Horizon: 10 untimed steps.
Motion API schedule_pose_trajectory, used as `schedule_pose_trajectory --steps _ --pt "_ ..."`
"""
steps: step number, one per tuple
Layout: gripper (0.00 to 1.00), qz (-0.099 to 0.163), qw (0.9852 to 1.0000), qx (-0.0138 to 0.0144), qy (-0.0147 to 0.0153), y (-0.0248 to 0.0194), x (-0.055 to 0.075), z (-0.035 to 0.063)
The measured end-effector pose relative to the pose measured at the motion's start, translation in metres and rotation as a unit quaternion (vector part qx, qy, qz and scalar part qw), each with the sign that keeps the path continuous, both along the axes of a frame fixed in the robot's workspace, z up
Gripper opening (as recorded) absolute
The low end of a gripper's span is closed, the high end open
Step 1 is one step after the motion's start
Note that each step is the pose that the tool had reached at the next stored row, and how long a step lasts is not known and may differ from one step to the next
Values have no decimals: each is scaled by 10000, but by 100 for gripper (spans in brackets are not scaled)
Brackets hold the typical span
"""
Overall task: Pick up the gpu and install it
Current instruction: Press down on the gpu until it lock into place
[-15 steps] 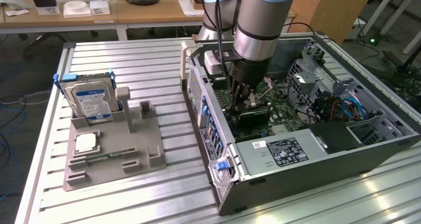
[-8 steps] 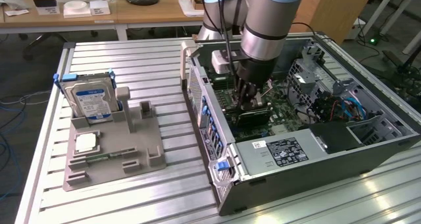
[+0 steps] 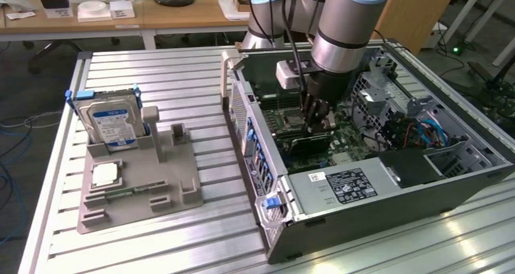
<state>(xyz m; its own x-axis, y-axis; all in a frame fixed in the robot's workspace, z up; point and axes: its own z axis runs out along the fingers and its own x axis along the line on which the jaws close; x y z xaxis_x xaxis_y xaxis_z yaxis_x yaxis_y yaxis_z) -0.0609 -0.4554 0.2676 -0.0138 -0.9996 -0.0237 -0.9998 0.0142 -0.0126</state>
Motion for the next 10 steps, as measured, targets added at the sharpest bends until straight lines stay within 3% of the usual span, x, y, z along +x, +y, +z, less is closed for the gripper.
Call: schedule_pose_trajectory --steps 10 --pt "11 0 10000 0 0 0 0 0"
